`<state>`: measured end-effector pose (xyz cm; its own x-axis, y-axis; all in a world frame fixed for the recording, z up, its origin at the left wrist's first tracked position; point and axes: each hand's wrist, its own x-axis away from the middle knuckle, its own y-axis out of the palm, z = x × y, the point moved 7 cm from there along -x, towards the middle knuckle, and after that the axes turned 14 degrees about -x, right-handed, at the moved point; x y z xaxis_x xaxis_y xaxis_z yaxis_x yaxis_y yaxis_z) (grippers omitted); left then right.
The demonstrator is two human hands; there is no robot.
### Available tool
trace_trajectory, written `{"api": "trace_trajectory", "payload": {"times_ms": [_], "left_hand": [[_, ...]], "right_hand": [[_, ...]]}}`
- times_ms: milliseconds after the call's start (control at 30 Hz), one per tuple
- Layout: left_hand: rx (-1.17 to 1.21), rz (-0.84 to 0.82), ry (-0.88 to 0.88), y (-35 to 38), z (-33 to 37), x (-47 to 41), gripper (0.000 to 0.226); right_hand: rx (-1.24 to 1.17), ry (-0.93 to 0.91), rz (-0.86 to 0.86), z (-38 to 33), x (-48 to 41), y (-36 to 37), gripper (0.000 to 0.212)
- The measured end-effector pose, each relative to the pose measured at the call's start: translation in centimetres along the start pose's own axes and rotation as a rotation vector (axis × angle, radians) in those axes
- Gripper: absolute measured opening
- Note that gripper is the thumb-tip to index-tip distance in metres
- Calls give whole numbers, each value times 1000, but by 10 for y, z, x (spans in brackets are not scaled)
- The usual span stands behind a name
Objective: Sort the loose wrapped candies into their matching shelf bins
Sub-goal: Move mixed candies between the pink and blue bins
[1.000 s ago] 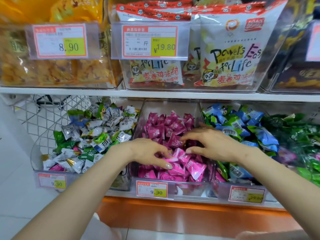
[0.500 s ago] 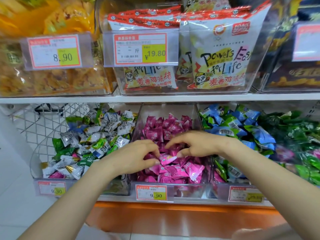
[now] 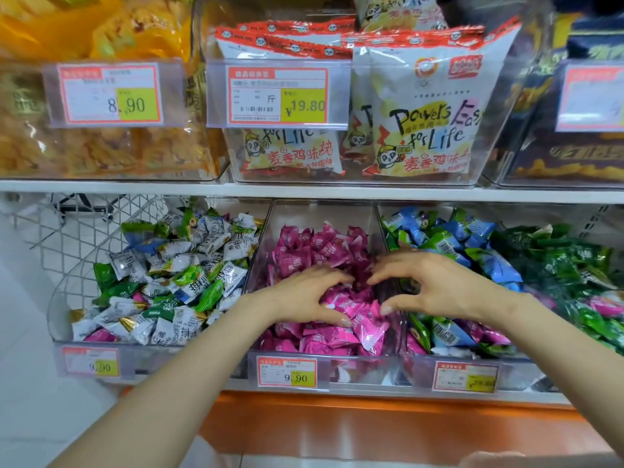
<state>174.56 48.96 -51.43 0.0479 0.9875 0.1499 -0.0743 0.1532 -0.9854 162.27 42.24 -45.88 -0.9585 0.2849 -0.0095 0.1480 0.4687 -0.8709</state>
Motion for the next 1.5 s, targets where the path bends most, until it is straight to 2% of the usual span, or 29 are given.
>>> {"api": "trace_trajectory", "payload": {"times_ms": [200,300,367,533,600,700,800,933,1033,1200,1267,1300,1400,1500], "left_hand": [[-7,-246,-29,12,-12,-1,54],[14,-297,-10,12,-13,5,48],[60,-237,-11,7,-15,8,46],[82,177,-207,-25,-47,-12,51],[3,186,-235,-29,-48,-34,62],[-43,112,-229,-22,-47,-64,75],[-12,139,-285,-17,-59,-79,60],[63,212,-253,-23,-70,-72,33],[50,126,-255,-24,-78,-54,25],[-117,-228,-192,-19,-73,-25,47],[-135,-297,-192,-23,-68,-19,48],[-136,-273,-182,-28,-65,-19,45],[-82,-32,-183,-50,-60,-32,37],[39,105,-133,-50,-49,-58,49]], "right_hand": [[-48,4,8,14,12,3,58],[-92,2,9,17,12,3,57],[-104,0,3,17,11,3,58],[-143,-19,21,17,10,4,61],[-148,-27,29,18,9,4,61],[-163,-35,37,20,9,4,61],[-179,-41,40,22,9,5,62],[-211,-58,51,26,8,7,70],[-216,-55,43,27,7,7,69],[-225,-32,32,23,7,5,55],[-234,-27,30,22,8,6,53],[-234,-23,29,22,8,5,53],[-232,-19,29,22,7,5,53],[-234,-30,36,23,7,5,53]]}}
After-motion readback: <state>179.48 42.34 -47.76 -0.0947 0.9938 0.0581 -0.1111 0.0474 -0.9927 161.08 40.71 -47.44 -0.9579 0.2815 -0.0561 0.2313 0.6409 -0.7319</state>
